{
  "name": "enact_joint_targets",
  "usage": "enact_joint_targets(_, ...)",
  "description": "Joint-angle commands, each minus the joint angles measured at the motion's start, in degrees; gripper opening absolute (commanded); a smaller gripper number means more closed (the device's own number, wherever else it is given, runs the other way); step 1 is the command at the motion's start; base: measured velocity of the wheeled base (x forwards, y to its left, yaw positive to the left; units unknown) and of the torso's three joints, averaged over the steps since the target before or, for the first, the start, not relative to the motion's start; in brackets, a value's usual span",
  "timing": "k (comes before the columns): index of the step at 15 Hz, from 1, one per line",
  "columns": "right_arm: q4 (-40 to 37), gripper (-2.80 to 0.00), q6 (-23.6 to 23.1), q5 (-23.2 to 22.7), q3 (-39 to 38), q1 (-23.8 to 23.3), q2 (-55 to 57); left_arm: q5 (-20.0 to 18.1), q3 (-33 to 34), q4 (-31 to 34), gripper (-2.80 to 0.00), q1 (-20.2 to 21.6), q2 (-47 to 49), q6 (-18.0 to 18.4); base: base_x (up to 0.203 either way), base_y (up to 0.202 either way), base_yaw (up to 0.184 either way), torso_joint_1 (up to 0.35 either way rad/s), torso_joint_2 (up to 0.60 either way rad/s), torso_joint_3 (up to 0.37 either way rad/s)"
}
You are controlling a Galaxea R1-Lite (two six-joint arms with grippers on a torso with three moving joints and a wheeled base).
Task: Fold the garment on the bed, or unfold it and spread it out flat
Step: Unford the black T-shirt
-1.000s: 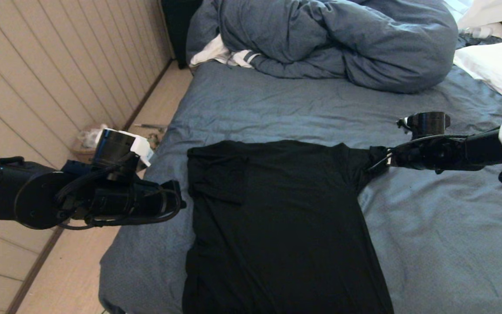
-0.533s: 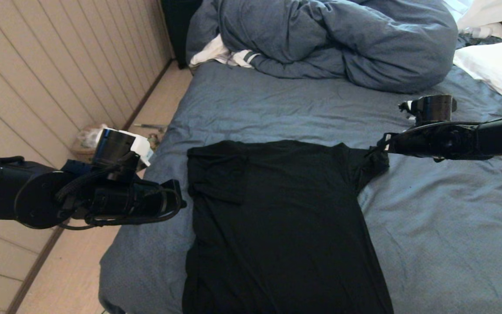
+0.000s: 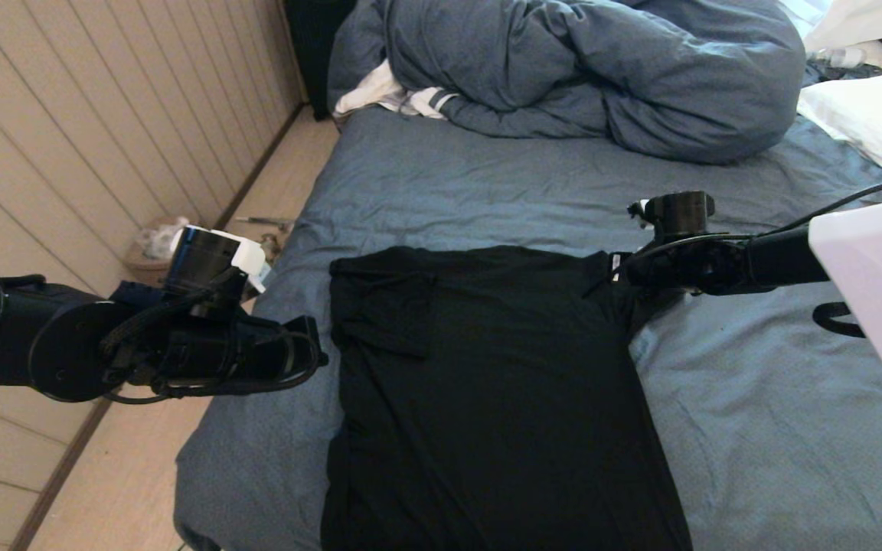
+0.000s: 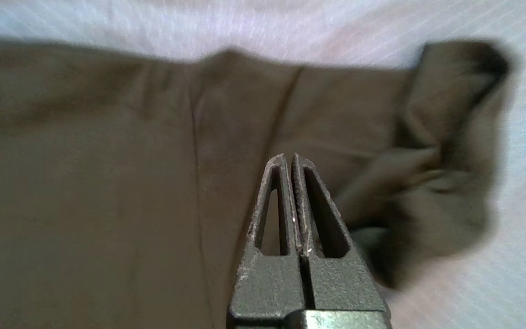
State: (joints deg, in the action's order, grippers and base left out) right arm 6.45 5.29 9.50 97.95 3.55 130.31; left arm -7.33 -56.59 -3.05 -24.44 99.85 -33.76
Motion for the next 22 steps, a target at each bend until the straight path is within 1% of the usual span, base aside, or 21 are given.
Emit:
enact_joint_targets(1, 0.10, -2.80, 0.16, 0.08, 0.18, -0.11, 2.81, -0.01, -0.07, -0.03, -2.80, 0.01, 0.57, -0.20, 0.000, 0.000, 0.000, 0.000, 0.00, 0.000)
enact_joint_targets(5, 0.41, -2.80, 0.43, 0.22, -0.97, -0.56, 3.87, 0.03, -0.24, -0.03, -2.80, 0.01, 1.75, -0.21, 0.000, 0.000, 0.000, 0.000, 0.00, 0.000)
enact_joint_targets(6, 0.41, -2.80, 0.43, 0.26, -1.35, -1.26, 3.85, 0.03, -0.28, -0.03, -2.80, 0.01, 1.90, -0.26, 0.000, 0.000, 0.000, 0.000, 0.00, 0.000)
enact_joint_targets(10, 1.00, -2.80, 0.33, -0.04, -7.73, -7.66, 1.18, 0.30, -0.63, -0.03, -2.80, 0.01, 2.98, -0.17, 0.000, 0.000, 0.000, 0.000, 0.00, 0.000)
enact_joint_targets(12, 4.01, -2.80, -0.22, -0.29, -11.20, -11.27, -0.17, 0.30, -0.55, -0.03, -2.80, 0.00, 2.97, -0.17, 0.000, 0.000, 0.000, 0.000, 0.00, 0.000)
enact_joint_targets(14, 5.37, -2.80, -1.22, -0.41, -14.69, -13.00, -2.04, 0.27, -0.54, -0.03, -2.80, -0.08, 2.89, -0.17, 0.000, 0.000, 0.000, 0.000, 0.00, 0.000)
enact_joint_targets(16, 7.23, -2.80, -1.80, -1.46, -17.54, -15.41, -3.72, 0.21, -0.36, -0.03, -2.80, -0.17, 2.63, -0.26, 0.000, 0.000, 0.000, 0.000, 0.00, 0.000)
enact_joint_targets(19, 8.40, -2.80, -3.10, -2.46, -17.20, -18.39, -5.06, 0.21, -0.28, -0.03, -2.80, -0.52, 2.49, -0.57, 0.000, 0.000, 0.000, 0.000, 0.00, 0.000)
enact_joint_targets(22, 8.24, -2.80, -3.15, -2.91, -15.84, -18.59, -7.21, 0.21, -0.36, -0.03, -2.80, -0.52, 2.36, -0.70, 0.000, 0.000, 0.000, 0.000, 0.00, 0.000)
